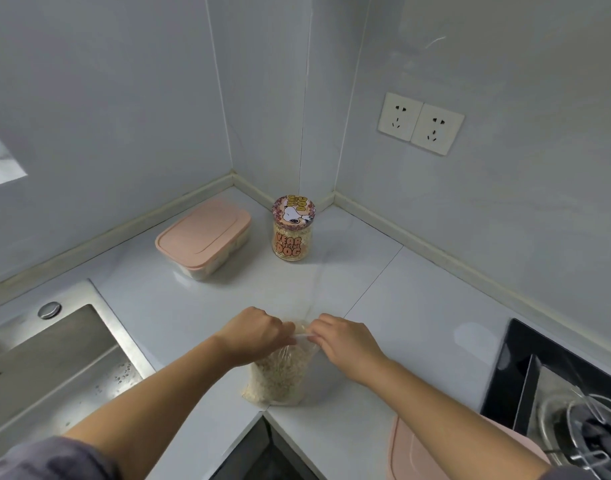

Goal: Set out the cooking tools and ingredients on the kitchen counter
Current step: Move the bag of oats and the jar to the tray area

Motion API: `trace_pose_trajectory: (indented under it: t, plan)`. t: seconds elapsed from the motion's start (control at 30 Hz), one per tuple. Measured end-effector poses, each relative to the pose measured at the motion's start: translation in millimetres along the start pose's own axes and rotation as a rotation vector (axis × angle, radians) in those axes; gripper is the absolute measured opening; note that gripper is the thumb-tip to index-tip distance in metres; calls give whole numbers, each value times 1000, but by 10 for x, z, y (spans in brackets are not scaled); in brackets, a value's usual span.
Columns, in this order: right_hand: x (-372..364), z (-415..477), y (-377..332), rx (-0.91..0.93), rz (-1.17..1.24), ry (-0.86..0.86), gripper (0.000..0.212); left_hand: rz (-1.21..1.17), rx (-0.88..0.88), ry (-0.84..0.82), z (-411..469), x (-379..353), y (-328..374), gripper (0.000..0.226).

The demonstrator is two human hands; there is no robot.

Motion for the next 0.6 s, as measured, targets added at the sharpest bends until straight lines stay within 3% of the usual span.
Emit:
trace_pose_trajectory:
  t: [0.13,0.37,0.6]
  plan:
    - [50,-17,34,31,147,-5,23,-19,26,-64,-124,156,36,31]
    - [122,302,-265,136,437,68,14,22,286,-61,-589,479,-206,44]
    - [64,922,-823,10,686,72,14,25,593,-7,-1541,987,-832,43]
Point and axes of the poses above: each hand's wrist, its own z-axis towards the middle knuckle, its own x-axis out of the back of the hand, y = z × x, the point moved 3 cm from there along z, towards the middle knuckle, and after that the axes turned 13 degrees about x, right-handed, at the moved point
